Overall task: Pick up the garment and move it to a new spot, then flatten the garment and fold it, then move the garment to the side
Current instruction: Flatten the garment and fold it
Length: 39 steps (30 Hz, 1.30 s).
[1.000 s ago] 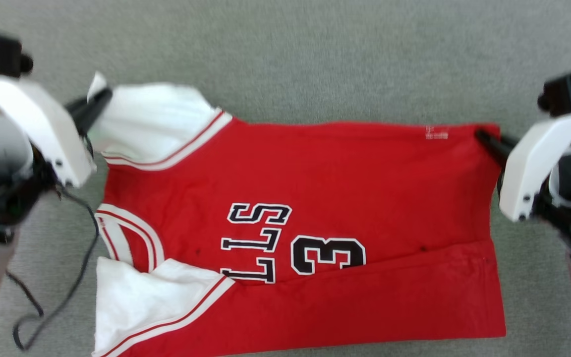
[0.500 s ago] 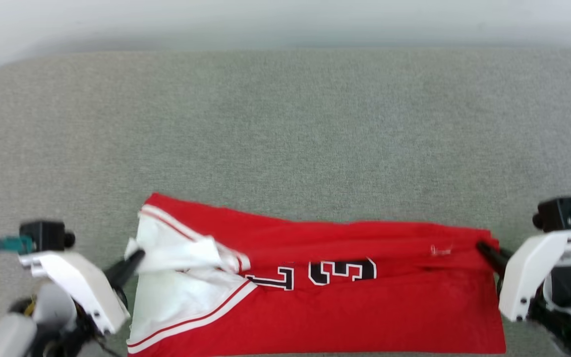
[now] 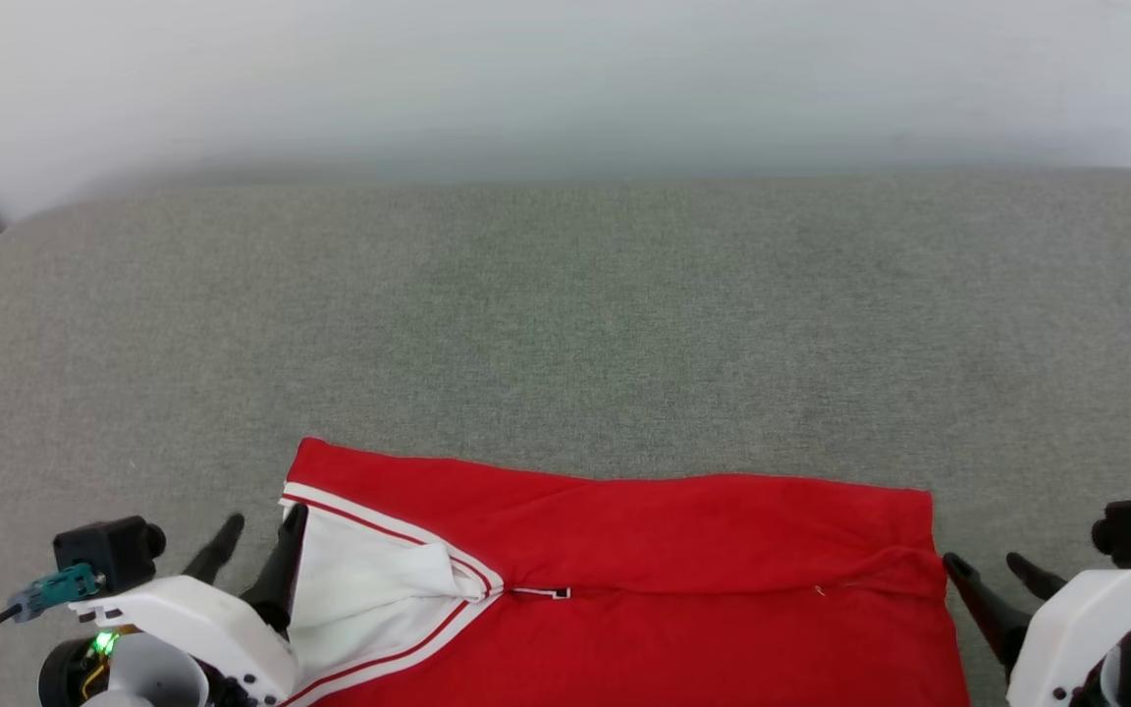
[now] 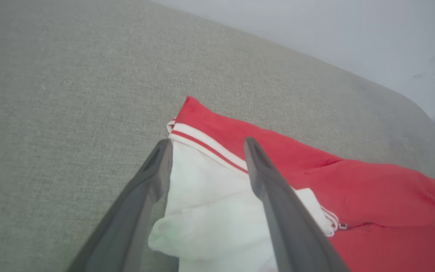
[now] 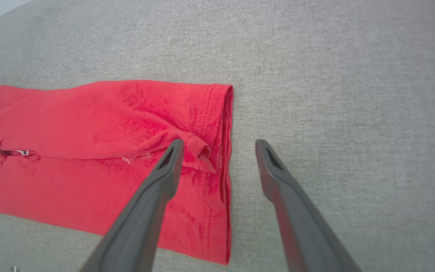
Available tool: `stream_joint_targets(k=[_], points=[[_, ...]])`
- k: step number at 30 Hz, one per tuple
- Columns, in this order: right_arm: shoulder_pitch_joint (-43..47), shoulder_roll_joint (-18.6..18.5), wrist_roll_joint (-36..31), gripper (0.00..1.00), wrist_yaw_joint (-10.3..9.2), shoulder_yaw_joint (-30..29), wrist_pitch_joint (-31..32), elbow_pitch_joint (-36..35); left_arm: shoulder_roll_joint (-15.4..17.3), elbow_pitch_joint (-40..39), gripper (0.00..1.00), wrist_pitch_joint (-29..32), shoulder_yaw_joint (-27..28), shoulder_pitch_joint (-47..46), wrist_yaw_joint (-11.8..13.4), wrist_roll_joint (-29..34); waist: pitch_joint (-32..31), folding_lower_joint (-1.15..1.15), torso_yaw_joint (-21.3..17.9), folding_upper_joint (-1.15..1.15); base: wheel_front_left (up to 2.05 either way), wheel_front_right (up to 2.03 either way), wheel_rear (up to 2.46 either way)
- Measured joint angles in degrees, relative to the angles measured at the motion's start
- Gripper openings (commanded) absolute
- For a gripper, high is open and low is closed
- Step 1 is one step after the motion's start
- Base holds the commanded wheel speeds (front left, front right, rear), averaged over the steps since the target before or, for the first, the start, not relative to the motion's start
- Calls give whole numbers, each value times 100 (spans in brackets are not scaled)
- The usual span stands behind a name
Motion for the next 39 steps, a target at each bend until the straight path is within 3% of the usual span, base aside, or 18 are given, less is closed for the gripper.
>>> stream_joint_targets(k=[8,15,30,31,33,39], points=[[-25,-119,83,100,0,-485,547,-86,-246,-230,100,-979,-13,-214,241,689,-290,0,-84,0,0,0,0],[-231,-57,188,100,0,-762,1310,-21,-500,-626,100,-1485,-14,-405,525,1408,-252,1,91,0,0,0,0],[-681,467,425,100,0,-982,2196,783,-886,-1202,100,-1562,74,-695,431,2350,452,1,701,0,0,0,0],[-693,461,426,75,0,-977,2228,809,-892,-1202,100,-1562,85,-695,421,2370,478,2,730,0,0,0,0],[-723,455,478,0,-1,-984,2250,855,-892,-1162,100,-1563,111,-695,393,2396,513,1,760,0,0,0,0],[-805,407,513,0,0,-793,2168,936,-878,-970,100,-1563,166,-665,370,2472,428,2,691,0,0,0,0]])
